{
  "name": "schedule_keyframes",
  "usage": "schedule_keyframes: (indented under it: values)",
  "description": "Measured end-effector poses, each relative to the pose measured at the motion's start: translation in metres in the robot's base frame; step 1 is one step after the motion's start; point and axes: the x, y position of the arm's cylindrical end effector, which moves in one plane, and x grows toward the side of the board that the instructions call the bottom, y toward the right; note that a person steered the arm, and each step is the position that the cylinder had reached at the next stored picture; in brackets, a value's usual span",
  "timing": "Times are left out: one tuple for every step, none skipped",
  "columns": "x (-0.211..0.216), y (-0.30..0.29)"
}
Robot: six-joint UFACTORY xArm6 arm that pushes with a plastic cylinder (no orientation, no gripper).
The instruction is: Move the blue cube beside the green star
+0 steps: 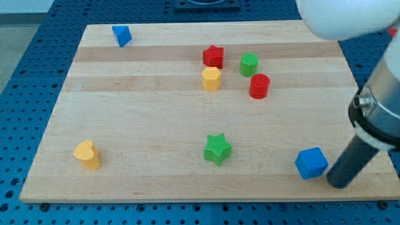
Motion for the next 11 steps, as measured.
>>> schedule_keyframes:
  values:
    - [0.006, -0.013]
    - [0.005, -0.016]
    - [0.001, -0.016]
    - [-0.006, -0.016]
    - [-0.016, -0.016]
    - [-0.027, -0.019]
    - [-0.028, -0.036]
    - [-0.033, -0.05]
    - [-0.041, -0.05]
    - [-0.051, -0.05]
    - [-0.064, -0.047]
